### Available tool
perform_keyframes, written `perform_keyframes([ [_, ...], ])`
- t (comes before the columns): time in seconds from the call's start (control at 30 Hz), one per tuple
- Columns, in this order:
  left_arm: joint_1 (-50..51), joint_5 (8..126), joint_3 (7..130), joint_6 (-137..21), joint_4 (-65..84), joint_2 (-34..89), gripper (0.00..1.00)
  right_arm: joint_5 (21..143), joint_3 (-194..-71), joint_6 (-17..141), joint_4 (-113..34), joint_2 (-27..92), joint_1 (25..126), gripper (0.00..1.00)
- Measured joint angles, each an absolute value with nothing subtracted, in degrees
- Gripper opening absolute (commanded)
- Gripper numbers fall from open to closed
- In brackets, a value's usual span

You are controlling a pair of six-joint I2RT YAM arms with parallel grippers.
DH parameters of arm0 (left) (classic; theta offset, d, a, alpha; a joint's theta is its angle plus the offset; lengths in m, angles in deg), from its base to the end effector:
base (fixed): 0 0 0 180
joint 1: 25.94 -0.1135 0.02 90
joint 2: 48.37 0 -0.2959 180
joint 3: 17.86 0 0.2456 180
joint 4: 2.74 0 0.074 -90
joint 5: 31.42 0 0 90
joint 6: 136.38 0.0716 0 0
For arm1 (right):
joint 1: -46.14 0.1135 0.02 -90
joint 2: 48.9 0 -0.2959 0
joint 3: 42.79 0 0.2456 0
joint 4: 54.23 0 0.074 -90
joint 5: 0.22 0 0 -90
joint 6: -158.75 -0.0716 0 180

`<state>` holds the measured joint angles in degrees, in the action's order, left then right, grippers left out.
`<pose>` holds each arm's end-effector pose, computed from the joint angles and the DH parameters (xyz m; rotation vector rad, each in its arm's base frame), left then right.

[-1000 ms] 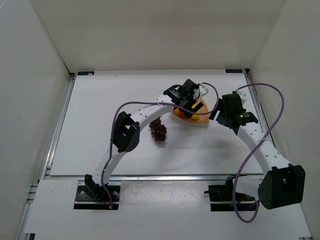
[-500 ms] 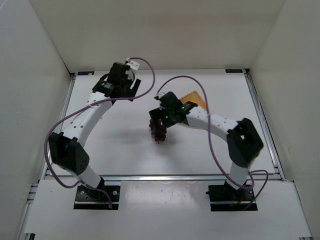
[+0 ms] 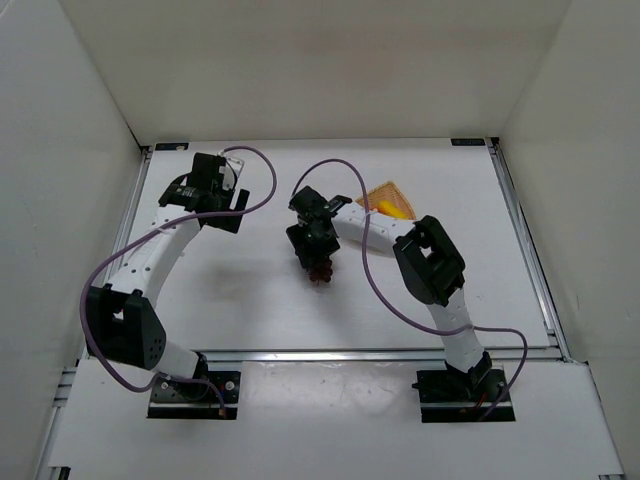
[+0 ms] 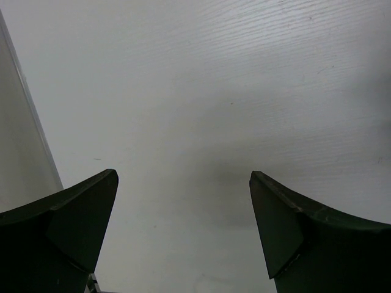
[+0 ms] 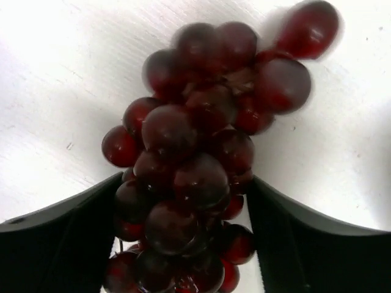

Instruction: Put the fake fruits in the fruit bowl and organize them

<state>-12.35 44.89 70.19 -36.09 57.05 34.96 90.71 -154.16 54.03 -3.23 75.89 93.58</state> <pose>0.3078 -0.0570 0.3099 0.4270 2.4779 0.2787 0.3327 0.3606 0.1682 -0.7656 2.6259 0.3015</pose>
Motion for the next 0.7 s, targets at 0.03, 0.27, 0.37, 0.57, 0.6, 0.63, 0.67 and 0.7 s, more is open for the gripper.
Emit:
perform_keyframes([
  [0.03,-12.6,45.1,70.2,-36.3,57.1,35.0,1.0,90.8,-154.4,53.8,-3.1,76.0,93.6,0.54],
  [0.27,-12.8,46.4,70.2,-36.8,57.5,35.0,1.0,91.5,-150.7,51.8,-3.5,71.3,93.9,0.24],
  [0.37,-12.7,46.8,70.2,-37.1,57.5,35.0,1.0,92.6,-149.7,51.4,-2.0,66.5,94.0,0.24],
  [0.57,-12.8,47.4,70.2,-37.6,57.8,35.0,1.0,95.8,-149.6,51.3,-2.5,53.1,89.3,0.24],
  [0.6,-12.8,47.5,70.2,-37.7,57.8,35.0,1.0,96.7,-149.6,51.4,-2.7,51.6,87.6,0.24],
  [0.63,-12.8,47.5,70.2,-37.7,57.8,35.0,1.0,97.6,-149.6,51.7,-2.8,50.8,86.0,0.24],
  [0.67,-12.8,47.6,70.2,-37.7,57.8,35.0,1.0,98.4,-149.8,52.0,-2.7,50.6,84.6,0.24],
  [0.7,-12.8,47.6,70.2,-37.8,57.9,35.0,1.0,99.1,-150.3,52.5,-2.6,51.0,82.9,0.24],
])
